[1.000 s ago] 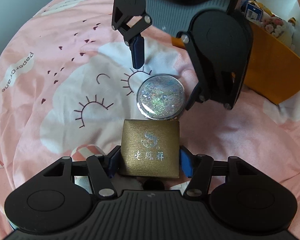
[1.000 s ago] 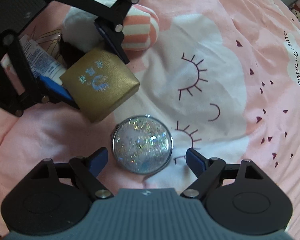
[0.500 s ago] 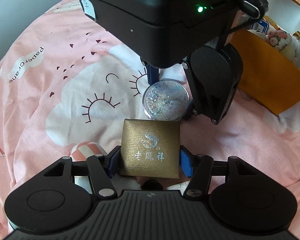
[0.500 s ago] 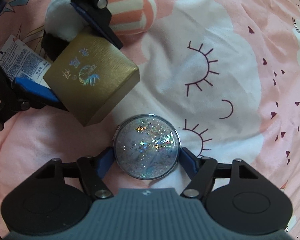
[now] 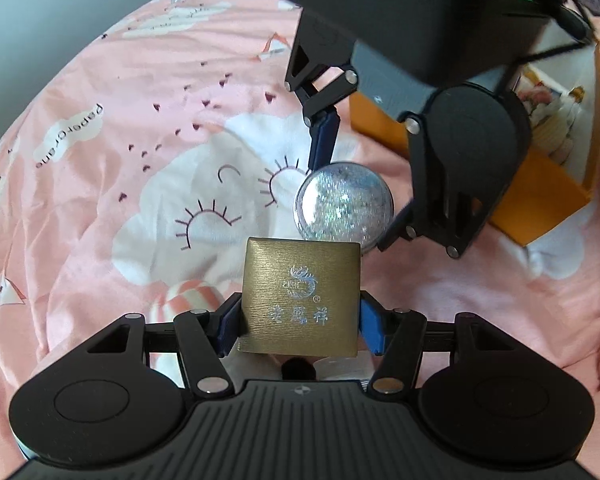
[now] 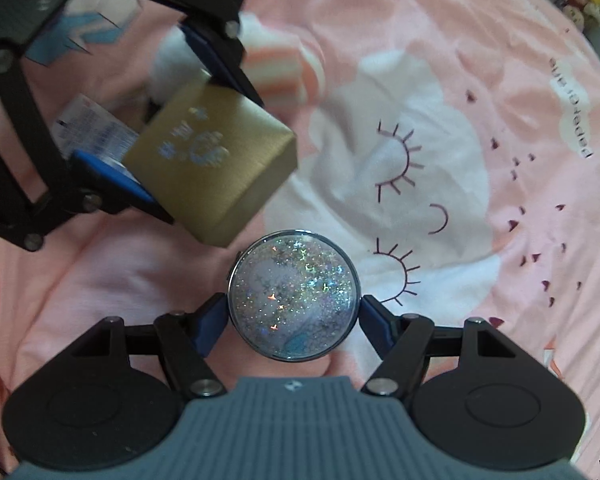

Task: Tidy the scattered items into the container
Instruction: 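Lift the gold box and glitter compact and carry them over the shoebox, then lower the glitter compact into the shoebox with the right tool, then lower the gold box into the shoebox and open the left tool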

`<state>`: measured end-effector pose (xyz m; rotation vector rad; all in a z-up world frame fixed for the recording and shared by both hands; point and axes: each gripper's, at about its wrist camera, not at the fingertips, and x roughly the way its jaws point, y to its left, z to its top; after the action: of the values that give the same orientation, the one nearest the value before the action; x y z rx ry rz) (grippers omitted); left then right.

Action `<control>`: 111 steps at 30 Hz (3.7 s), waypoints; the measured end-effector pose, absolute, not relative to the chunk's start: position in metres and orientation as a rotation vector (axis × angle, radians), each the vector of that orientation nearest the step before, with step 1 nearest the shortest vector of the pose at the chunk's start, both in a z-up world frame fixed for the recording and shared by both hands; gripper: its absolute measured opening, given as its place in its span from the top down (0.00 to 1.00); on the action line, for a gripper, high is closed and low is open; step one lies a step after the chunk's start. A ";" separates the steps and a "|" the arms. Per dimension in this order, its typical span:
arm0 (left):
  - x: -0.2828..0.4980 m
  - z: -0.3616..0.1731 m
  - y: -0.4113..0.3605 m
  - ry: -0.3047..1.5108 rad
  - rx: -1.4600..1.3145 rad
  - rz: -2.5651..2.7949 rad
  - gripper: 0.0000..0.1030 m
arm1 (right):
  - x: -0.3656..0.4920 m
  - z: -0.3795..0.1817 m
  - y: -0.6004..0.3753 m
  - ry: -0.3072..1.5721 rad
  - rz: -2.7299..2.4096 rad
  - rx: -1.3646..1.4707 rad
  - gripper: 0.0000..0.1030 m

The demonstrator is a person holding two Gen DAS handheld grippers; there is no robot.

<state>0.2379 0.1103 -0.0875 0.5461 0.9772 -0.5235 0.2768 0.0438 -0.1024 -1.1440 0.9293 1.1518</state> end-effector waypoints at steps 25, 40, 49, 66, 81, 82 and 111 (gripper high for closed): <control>0.191 0.012 0.051 0.769 0.548 -0.556 0.33 | 0.251 0.009 -0.094 0.744 0.849 -0.910 0.29; 0.210 0.001 -0.032 0.726 0.571 -0.722 0.33 | 0.278 -0.036 -0.219 0.957 0.587 -0.984 0.29; 0.230 -0.018 -0.054 0.752 0.604 -0.737 0.33 | 0.305 -0.051 -0.229 0.965 0.566 -0.843 0.29; 0.263 -0.026 -0.044 0.795 0.635 -0.658 0.33 | 0.333 -0.083 -0.165 0.930 0.760 -0.663 0.29; 0.270 -0.033 -0.048 0.801 0.644 -0.668 0.33 | 0.350 -0.104 -0.154 0.938 0.749 -0.663 0.28; 0.269 -0.033 -0.048 0.800 0.646 -0.669 0.33 | 0.350 -0.104 -0.156 0.938 0.747 -0.658 0.28; 0.285 -0.052 -0.157 0.666 0.851 -0.853 0.33 | 0.302 -0.070 -0.248 0.889 0.527 -0.571 0.32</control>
<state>0.2854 -0.1570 -0.0523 0.8508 0.6660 -0.8532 0.3020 -0.2481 -0.0703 -0.5707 0.8887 0.5272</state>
